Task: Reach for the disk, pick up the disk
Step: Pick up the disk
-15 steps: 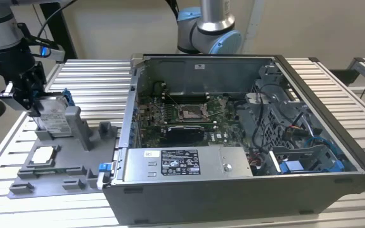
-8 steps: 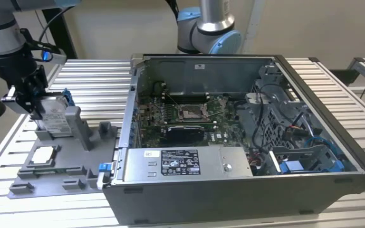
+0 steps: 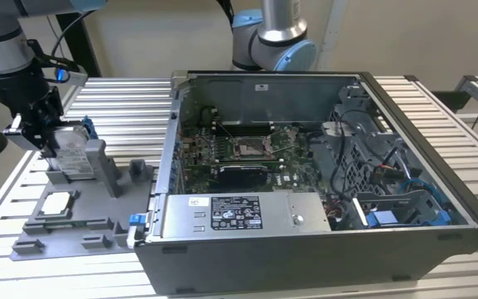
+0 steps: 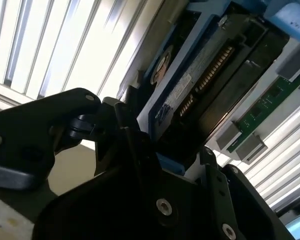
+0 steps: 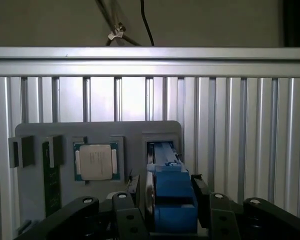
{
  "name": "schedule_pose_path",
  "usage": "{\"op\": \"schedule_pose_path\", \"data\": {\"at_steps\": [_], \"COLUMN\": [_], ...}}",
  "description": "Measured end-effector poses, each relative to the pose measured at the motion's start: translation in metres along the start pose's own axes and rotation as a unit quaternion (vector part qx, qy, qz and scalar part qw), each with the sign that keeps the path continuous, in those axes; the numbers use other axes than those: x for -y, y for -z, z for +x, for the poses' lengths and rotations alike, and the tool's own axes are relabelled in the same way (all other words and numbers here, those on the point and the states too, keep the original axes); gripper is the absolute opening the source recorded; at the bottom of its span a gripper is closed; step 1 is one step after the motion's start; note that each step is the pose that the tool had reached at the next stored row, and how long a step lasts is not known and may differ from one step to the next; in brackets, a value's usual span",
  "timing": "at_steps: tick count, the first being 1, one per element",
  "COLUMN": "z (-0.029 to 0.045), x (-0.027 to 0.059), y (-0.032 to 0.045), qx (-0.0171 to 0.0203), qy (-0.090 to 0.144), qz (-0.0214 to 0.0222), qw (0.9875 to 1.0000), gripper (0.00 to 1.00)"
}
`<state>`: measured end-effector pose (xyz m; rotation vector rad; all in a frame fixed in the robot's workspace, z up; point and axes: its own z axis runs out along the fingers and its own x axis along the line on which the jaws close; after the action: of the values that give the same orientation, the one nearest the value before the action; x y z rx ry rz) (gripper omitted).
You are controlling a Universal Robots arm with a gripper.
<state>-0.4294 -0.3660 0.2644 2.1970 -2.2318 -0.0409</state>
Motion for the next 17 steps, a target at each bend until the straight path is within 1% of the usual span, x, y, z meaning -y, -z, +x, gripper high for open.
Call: {"op": "schedule_pose_path", "data": {"at_steps": [1, 2, 17], "z": [0.0, 0.0, 0.0001], "x": [0.0, 0.0, 0.0], "y": [0.0, 0.0, 0.0], "qx": [0.0001, 0.0001, 0.001], "qy": [0.0, 0.0, 0.0], "qz": [0.0, 0.0, 0.0], "qw": [1.0, 1.0, 1.0], "gripper": [1.0, 0.0, 0.0]}}
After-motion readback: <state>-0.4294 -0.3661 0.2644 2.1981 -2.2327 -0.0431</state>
